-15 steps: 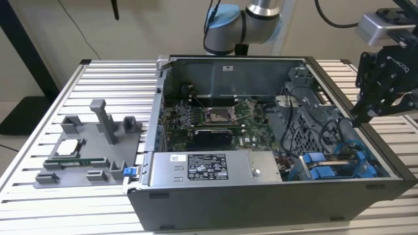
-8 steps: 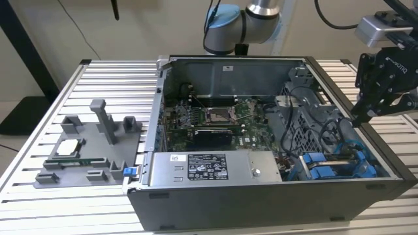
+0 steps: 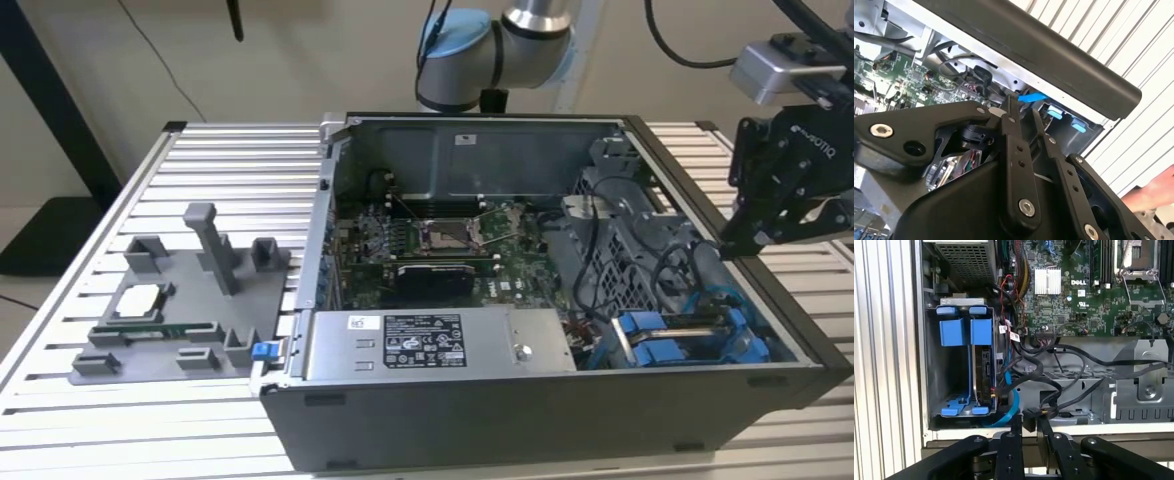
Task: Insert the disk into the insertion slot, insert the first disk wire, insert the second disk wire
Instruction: 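Insert the second disk wire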
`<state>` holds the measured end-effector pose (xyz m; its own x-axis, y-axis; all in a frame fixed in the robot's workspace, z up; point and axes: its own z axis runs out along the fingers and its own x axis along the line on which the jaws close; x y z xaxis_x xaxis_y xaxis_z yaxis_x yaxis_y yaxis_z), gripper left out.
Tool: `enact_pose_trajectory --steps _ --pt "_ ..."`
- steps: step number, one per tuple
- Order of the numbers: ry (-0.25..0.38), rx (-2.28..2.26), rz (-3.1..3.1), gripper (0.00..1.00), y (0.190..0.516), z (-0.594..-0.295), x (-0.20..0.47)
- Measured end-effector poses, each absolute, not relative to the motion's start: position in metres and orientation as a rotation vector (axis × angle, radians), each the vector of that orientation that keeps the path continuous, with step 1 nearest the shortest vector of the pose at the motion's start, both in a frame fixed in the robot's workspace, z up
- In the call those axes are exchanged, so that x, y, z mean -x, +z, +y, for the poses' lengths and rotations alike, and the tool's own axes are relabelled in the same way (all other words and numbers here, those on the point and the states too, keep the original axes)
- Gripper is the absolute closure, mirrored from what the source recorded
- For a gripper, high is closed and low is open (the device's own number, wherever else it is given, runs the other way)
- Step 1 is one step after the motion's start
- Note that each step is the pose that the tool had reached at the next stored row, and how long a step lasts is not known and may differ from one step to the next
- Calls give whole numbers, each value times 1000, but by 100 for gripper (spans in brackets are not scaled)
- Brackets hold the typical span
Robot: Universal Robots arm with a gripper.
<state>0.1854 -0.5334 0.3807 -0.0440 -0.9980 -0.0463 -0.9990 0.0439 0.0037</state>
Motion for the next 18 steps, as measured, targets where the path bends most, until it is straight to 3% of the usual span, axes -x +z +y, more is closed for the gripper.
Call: enact_pose_trajectory --steps 11,12,18 --pt "66 2166 2262 0 373 -533 -188" --pt "67 2167 2263 100 373 -533 -188" --pt "69 2168 2264 100 372 -533 -188"
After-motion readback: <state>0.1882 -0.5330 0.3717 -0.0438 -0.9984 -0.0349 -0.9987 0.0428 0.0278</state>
